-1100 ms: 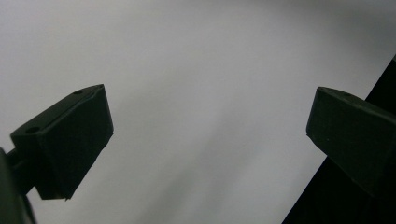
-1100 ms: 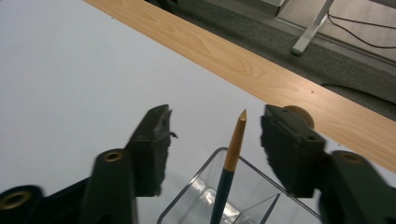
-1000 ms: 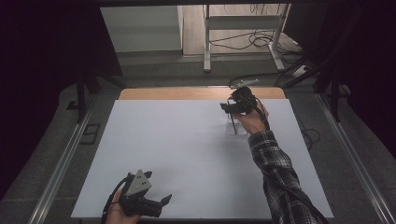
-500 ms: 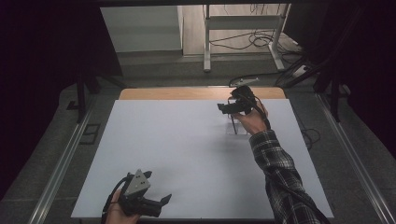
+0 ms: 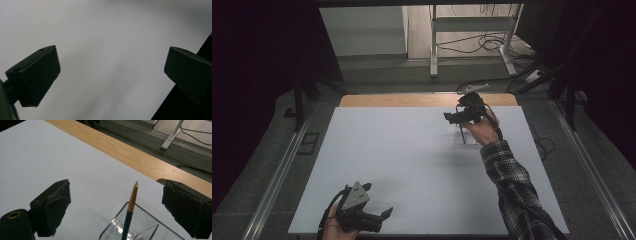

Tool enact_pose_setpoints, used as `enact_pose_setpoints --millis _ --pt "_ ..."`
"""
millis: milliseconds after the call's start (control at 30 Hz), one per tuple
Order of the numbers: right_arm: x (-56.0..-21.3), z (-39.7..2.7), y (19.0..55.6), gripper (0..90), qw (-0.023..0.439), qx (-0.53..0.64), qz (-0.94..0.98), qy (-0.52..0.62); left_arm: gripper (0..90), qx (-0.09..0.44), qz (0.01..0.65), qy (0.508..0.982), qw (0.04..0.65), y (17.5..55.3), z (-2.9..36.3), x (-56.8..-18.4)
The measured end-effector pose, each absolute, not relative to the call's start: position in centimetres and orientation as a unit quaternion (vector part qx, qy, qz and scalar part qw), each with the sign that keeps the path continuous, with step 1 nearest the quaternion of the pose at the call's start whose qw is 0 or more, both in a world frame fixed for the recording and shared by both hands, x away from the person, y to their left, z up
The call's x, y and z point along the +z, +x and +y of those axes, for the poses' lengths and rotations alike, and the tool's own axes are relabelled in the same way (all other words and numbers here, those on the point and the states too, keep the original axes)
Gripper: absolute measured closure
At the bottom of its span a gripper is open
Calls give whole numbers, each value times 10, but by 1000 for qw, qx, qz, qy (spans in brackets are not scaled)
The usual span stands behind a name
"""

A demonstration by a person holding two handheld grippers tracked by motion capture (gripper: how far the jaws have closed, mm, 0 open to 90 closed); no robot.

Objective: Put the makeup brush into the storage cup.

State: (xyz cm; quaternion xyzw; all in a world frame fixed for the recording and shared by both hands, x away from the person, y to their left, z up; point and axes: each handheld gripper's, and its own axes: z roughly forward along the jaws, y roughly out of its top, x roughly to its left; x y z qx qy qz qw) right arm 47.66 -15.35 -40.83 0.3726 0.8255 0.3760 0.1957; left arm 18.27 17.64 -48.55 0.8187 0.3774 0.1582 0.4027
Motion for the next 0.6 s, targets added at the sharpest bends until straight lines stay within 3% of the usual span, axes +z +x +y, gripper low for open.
enact_pose_setpoints --millis 600 --pt "-404 -153 467 67 197 364 837 359 8 161 379 818 401 181 180 -486"
